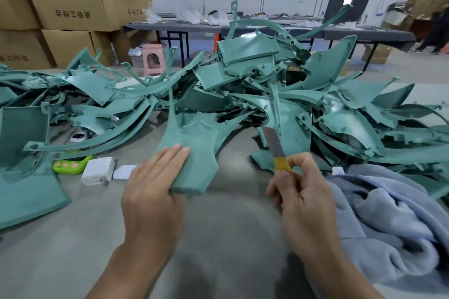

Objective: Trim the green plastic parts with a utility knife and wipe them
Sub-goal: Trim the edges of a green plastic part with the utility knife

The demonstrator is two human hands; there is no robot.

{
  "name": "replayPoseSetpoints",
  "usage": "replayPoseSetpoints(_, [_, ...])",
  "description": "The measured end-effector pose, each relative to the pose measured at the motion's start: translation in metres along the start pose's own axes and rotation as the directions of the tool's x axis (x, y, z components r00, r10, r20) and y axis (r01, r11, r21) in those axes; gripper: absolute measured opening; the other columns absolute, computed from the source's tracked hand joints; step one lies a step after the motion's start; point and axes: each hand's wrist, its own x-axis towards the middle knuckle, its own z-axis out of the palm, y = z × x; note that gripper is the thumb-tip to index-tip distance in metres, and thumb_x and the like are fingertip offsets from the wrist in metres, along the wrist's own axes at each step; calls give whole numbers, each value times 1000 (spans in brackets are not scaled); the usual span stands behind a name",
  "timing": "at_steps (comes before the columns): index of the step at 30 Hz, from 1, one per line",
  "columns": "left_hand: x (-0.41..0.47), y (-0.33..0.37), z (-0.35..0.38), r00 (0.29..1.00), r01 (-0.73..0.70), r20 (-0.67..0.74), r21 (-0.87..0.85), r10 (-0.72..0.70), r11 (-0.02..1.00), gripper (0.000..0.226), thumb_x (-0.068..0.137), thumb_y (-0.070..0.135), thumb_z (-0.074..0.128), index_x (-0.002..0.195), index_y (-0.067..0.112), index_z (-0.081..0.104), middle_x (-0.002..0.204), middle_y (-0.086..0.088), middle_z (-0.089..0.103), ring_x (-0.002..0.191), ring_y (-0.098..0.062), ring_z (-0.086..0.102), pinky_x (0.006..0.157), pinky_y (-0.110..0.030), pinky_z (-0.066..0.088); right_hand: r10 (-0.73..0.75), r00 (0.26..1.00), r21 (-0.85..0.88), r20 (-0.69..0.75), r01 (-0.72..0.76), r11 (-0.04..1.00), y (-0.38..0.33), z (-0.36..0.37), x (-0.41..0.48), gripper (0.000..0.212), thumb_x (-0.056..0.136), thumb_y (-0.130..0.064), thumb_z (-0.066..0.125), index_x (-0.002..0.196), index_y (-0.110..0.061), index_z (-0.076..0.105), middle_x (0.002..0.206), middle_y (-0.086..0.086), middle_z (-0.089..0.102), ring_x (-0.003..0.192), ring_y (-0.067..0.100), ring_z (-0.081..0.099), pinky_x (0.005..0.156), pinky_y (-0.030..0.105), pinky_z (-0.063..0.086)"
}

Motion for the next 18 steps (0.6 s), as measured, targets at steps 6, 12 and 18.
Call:
replayPoseSetpoints(6, [-3,1,11,968,76,229,128,-104,989,62,60,-24,73,113,8,78,112,-9,77,99,-32,74,88,-53,57,122,835,65,537,-185,981,-3,12,-5,15,98,-20,54,84,-26,56,78,7,72,68,29,66,66,45,51])
replayPoseSetpoints(12, [-2,1,10,977,35,204,129,-61,991,54,69,-9,55,116,8,77,114,-7,77,102,-28,74,94,-46,56,157,835,-87,527,-131,988,0,19,-7,17,102,-21,56,85,-24,58,78,-2,73,65,15,67,65,41,51])
replayPoseSetpoints(18, [-1,0,11,973,81,207,99,-100,992,67,55,-21,72,111,14,80,108,-4,78,93,-27,76,82,-39,59,278,890,-108,362,-256,961,16,22,1,31,105,-18,51,75,-12,59,68,7,70,50,14,56,56,40,45])
